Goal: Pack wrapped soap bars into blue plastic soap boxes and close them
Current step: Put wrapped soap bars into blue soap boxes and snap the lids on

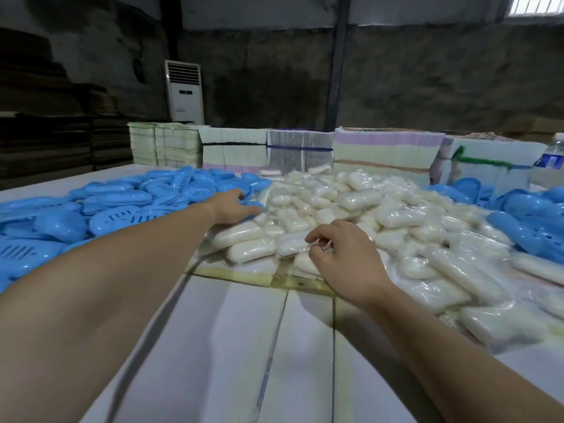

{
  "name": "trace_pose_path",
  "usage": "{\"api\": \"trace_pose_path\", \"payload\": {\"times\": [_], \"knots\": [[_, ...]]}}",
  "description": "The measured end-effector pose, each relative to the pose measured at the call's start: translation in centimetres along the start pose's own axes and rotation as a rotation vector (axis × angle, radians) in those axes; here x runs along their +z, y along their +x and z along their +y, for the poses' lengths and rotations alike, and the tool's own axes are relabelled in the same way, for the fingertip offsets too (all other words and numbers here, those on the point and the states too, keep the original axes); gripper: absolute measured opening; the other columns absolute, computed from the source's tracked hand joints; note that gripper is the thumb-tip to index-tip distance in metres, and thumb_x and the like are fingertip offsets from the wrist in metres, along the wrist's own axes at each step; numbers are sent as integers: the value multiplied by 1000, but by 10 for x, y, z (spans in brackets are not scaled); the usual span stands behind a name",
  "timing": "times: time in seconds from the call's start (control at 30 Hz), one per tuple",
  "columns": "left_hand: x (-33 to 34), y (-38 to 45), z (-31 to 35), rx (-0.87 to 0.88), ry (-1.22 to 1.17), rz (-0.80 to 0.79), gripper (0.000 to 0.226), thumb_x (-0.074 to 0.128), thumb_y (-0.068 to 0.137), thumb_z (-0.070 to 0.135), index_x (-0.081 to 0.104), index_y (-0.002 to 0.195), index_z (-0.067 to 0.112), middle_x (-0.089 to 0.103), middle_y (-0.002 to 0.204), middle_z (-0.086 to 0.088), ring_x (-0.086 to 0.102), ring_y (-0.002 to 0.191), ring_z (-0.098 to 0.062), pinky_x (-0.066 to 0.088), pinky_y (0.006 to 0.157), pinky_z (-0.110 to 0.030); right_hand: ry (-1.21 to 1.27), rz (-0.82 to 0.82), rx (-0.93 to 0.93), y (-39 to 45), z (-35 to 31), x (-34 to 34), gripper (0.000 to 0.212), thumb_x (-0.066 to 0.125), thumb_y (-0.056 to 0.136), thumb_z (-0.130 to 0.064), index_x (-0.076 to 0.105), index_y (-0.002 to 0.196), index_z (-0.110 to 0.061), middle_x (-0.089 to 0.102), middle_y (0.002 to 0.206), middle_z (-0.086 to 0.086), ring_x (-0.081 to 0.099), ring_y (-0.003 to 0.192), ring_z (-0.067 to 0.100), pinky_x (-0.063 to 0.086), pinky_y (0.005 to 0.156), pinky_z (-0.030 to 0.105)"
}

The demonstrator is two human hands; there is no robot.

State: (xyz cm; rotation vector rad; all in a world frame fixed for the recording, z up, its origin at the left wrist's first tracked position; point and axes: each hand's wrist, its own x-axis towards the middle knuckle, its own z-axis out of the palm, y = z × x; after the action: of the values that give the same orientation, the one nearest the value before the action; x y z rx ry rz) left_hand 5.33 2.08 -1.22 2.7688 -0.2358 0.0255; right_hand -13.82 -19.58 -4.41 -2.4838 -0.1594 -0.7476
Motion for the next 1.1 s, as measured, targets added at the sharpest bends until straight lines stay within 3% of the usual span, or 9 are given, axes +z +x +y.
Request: {"api": "trace_pose_path", "payload": {"times": [0.1,0.27,0.4,0.5,0.6,0.7,0.87,1.0,1.1], "knots": [[-7,-8,6,8,98,120,92,55,79,82,45,148,21,51,149,-7,48,133,-31,41,102,-42,8,41,26,1,1,-2,19,54,84,-25,67,94,-35,54,85,-15,49,96,11,40,76,29],[-16,-33,33,122,-298,258,85,68,81,68,38,149,26,55,135,-4,53,123,-28,45,96,-40,2,75,83,3,2,-7,22,54,85,-23,69,100,-31,54,89,-13,49,100,14,38,76,31],[-14,-74,53,274,-864,140,82,79,77,55,38,146,39,59,116,-1,61,107,-18,48,83,-33,-46,70,107,3,5,-11,31,56,88,-32,63,118,-32,57,106,-9,41,113,19,36,85,32],[2,-105,57,287,-1127,47,65,78,62,67,57,122,53,69,118,4,63,104,-9,43,80,-31,-110,-17,106,0,8,-10,54,57,87,-47,47,138,-32,53,133,-5,31,122,22,31,100,34],[21,-125,56,279,-1394,-119,51,85,63,62,65,105,43,74,121,-4,68,78,-8,43,66,-25,-187,-67,52,1,12,-7,68,55,87,-54,33,148,-34,43,146,-5,25,129,22,24,106,34],[27,-130,51,339,-1447,-271,50,80,74,35,60,120,35,75,113,-7,73,86,-17,56,67,-24,-353,-139,9,7,11,-4,73,52,86,-60,24,150,-39,29,157,-7,17,140,25,21,111,42],[22,-132,44,411,-1362,-474,55,70,78,10,56,132,11,73,123,-12,71,108,-23,58,95,-34,-434,-136,-65,12,3,0,64,56,83,-61,38,141,-39,53,129,-11,34,124,23,32,97,39],[23,-131,39,438,-1393,-585,46,65,76,1,62,122,6,74,115,-13,72,102,-23,58,91,-33,-383,-158,-92,9,5,-8,56,67,78,-56,51,128,-36,47,97,-16,37,113,21,35,90,37],[26,-131,40,426,-1426,-562,49,65,75,1,61,123,7,73,110,-14,71,98,-23,59,89,-31,-264,-123,-75,7,8,-11,44,73,76,-48,59,116,-37,56,102,-12,38,109,20,37,95,40]]}}
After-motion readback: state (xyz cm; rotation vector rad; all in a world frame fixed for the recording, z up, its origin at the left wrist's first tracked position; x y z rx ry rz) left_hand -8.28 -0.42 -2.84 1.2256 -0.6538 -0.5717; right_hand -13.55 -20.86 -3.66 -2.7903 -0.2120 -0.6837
